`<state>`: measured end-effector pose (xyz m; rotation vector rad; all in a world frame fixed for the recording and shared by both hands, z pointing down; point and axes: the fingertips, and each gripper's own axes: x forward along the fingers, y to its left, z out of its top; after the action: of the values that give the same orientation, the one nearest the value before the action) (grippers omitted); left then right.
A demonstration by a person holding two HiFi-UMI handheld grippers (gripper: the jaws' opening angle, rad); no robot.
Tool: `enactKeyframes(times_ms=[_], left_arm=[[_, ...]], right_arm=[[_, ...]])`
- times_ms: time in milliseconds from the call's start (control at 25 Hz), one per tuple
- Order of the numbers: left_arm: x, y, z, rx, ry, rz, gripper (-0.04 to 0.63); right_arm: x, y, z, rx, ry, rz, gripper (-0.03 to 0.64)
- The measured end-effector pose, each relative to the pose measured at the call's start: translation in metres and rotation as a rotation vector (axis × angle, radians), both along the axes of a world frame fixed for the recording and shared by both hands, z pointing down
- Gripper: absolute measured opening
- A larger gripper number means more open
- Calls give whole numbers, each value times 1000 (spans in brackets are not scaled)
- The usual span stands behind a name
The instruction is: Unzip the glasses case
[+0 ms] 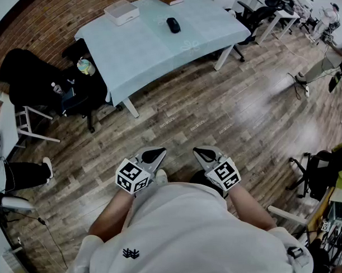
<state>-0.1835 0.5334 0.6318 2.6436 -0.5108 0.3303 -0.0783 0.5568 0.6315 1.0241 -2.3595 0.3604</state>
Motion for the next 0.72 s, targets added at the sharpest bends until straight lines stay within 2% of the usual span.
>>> enactKeyframes(times_ms=[160,280,480,600,720], left_arm=[[-1,-11,6,-18,55,11,54],[4,-29,8,-6,53,15,54],[32,-73,10,3,37,16,54],[53,-108,10,-5,13,15,54],[85,-151,-1,20,-7,23,54]], right_arm=[[-12,-3,2,-25,34,-19,0],[-12,-18,8,-38,32,-24,0],[14,-66,20,-44,10,-29,0],[36,-111,20,-28,-4,-29,0],[68,-160,12,-17,-17,-38,0]])
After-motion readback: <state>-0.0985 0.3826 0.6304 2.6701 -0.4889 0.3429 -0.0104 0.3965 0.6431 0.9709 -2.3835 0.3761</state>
